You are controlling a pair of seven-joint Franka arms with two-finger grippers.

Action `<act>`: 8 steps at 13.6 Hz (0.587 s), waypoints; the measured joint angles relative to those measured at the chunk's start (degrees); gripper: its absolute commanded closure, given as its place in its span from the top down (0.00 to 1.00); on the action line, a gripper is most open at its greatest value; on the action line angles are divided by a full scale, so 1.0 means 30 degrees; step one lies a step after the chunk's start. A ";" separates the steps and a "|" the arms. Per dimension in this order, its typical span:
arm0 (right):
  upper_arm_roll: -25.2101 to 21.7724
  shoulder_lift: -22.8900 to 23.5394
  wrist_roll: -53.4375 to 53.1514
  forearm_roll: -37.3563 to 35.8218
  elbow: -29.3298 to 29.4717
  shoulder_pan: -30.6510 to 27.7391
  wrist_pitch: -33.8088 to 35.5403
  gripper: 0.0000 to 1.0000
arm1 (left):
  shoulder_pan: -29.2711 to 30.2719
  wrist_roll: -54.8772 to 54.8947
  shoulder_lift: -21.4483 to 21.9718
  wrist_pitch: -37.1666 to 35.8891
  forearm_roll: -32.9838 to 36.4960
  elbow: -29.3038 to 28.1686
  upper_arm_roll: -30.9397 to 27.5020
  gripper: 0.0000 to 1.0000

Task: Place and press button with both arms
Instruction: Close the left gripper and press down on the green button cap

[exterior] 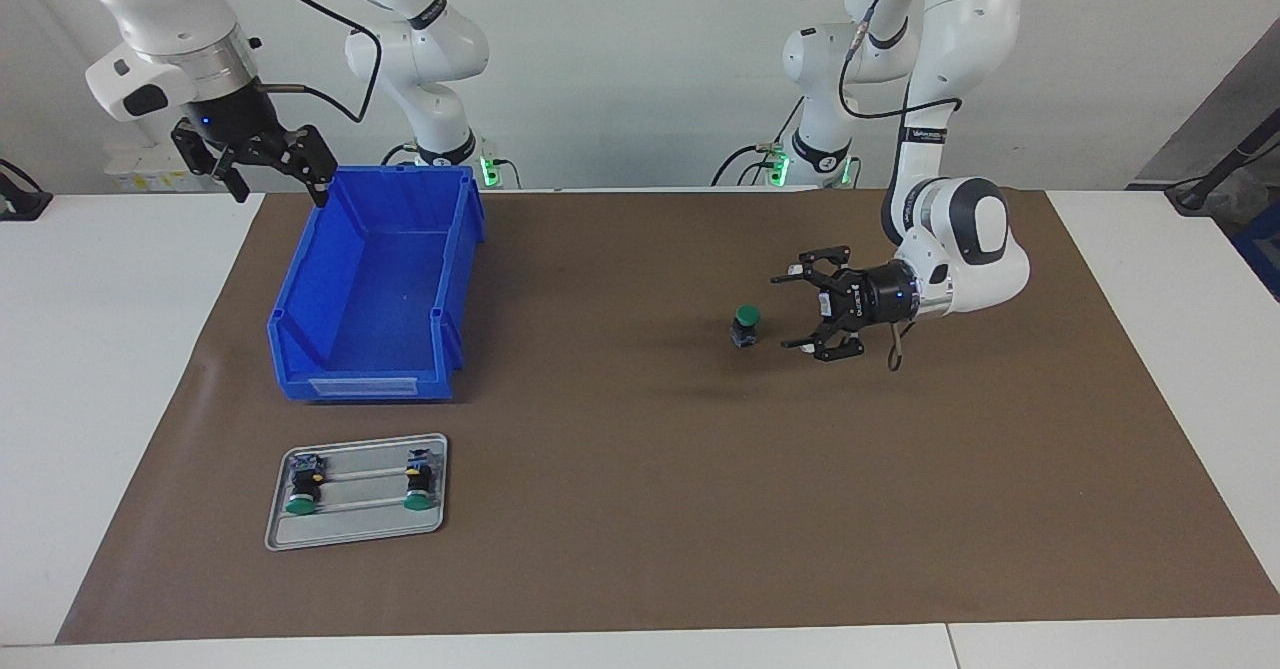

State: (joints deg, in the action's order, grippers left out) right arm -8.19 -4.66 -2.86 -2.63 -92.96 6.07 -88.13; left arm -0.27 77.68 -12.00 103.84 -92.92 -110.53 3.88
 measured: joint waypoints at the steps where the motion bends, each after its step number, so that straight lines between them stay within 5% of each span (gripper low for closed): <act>1: 0.0000 0.0000 0.0000 0.0000 0.0000 0.0000 0.0000 1.00 | -0.0021 -0.1788 0.0391 0.0653 0.1069 0.0629 0.0139 0.99; 8: 0.0000 0.0000 0.0000 0.0000 0.0000 0.0000 0.0000 1.00 | -0.2027 -1.5557 0.1549 0.1671 1.4600 0.3359 0.0695 1.00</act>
State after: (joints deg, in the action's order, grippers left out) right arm -8.19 -4.66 -2.86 -2.63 -92.96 6.07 -88.13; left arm -6.35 31.01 -7.35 108.85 -49.12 -100.45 5.96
